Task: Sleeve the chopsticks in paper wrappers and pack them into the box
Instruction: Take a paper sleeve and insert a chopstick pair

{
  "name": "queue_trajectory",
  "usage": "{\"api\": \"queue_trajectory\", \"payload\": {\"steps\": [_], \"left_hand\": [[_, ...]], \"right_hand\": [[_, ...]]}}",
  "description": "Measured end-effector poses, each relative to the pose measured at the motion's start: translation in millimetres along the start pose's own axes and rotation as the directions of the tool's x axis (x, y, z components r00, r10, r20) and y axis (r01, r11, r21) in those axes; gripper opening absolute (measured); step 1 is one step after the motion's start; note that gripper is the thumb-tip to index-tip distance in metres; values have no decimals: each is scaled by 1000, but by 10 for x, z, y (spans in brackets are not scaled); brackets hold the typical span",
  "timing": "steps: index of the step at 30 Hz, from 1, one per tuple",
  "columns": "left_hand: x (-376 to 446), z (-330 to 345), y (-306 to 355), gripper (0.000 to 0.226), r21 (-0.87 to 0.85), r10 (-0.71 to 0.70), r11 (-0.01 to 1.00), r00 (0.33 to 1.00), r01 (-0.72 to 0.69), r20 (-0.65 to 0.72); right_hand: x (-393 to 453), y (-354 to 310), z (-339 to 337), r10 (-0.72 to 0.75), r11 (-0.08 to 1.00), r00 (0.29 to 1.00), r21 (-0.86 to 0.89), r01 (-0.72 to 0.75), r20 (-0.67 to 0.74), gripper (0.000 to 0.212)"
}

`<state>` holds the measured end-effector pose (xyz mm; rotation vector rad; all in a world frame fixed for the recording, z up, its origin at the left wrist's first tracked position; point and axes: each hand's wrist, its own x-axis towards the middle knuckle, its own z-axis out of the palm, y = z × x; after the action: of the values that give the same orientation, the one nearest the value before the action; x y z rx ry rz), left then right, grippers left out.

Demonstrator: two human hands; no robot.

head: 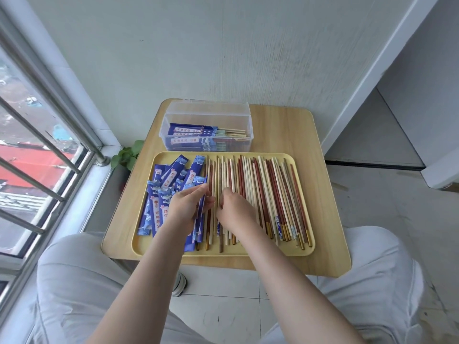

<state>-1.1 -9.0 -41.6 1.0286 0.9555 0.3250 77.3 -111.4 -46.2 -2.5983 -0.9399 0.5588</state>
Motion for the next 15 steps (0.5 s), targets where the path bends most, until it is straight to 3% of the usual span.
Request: {"api": "queue_trajectory", "payload": {"steps": [7, 11, 15], "left_hand": [[-7, 1, 67, 23, -92, -82, 992, 995, 87, 65], [-59, 38, 113, 23, -187, -168, 964, 977, 191, 132], [-31, 62, 130, 23, -52, -193, 980, 981, 193, 17]], "right_hand": [[-5, 2, 0, 0, 1000, 1000, 31, -1, 9, 24], [-24, 11, -41, -2, 1000, 1000, 17, 2, -11, 8], [-50, -38, -29, -23, 1000, 1000, 15, 23, 6, 8]]}}
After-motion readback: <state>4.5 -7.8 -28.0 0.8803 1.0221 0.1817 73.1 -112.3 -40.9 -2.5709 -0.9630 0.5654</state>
